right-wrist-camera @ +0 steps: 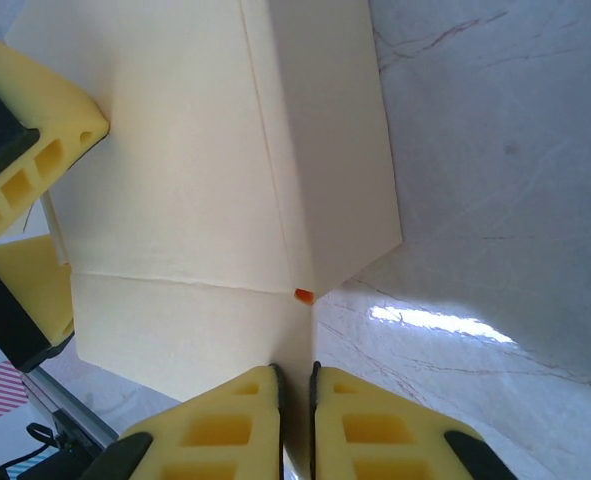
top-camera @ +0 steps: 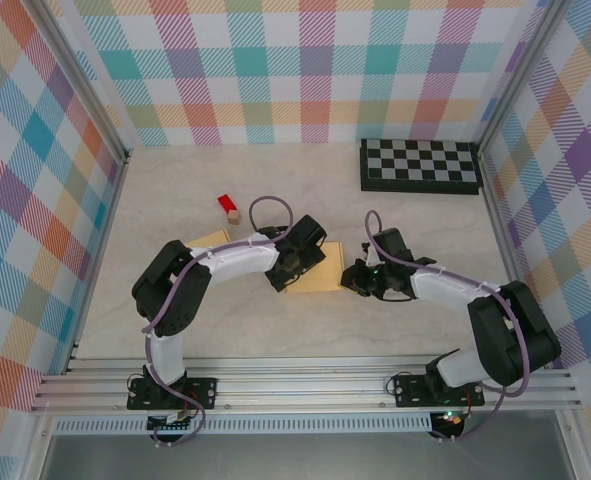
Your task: Fold the paper box
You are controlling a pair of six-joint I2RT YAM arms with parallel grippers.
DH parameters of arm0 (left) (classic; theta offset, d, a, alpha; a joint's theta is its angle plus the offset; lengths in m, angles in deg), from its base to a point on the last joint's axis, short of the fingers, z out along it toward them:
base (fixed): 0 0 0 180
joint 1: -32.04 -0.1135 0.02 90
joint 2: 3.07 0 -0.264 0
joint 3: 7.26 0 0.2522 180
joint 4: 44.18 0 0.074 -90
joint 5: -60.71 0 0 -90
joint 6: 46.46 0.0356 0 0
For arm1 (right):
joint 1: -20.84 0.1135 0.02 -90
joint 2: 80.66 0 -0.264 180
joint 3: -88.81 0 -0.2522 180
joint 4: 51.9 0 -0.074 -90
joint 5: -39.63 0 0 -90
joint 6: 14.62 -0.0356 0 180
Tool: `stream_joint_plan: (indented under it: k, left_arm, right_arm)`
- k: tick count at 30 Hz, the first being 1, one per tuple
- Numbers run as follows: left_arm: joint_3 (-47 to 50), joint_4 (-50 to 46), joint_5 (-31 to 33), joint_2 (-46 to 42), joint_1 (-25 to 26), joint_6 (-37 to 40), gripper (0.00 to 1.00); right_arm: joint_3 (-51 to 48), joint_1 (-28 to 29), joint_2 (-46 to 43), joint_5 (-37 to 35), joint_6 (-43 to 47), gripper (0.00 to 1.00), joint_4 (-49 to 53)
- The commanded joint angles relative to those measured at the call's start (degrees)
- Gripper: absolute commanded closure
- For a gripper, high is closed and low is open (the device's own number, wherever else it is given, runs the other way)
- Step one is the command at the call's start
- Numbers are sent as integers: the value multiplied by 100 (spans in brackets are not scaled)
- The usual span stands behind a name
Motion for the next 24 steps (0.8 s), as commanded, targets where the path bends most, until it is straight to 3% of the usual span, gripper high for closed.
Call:
stream_joint_plan:
  k: [1, 6, 7, 9, 14, 18, 24]
  left_arm:
    - [185, -168, -117, 347, -5, -231, 0]
    - [124, -206, -113, 383, -18, -213, 0]
    - [93, -236, -110, 403, -16, -199, 0]
    - [46, -304, -61, 428, -26, -157, 0]
    - [16, -402, 29, 425, -73, 42, 0]
    - [-68, -423, 19, 430, -146, 313, 0]
    - [-352, -618, 23, 467, -229, 617, 0]
  right_arm:
    - [-13, 90, -129, 123, 193, 94, 140]
    - [67, 92, -211, -280, 487, 99, 513]
    - [113, 92, -193, -332, 591, 95, 619]
    - [257, 92, -194, -549, 797, 71, 993]
    - [584, 74, -510, -1114, 1328, 54, 1529]
    - [1095, 13, -301, -1165, 1697, 52, 1611]
    - [1984, 8, 716, -1379, 2131, 52, 1627]
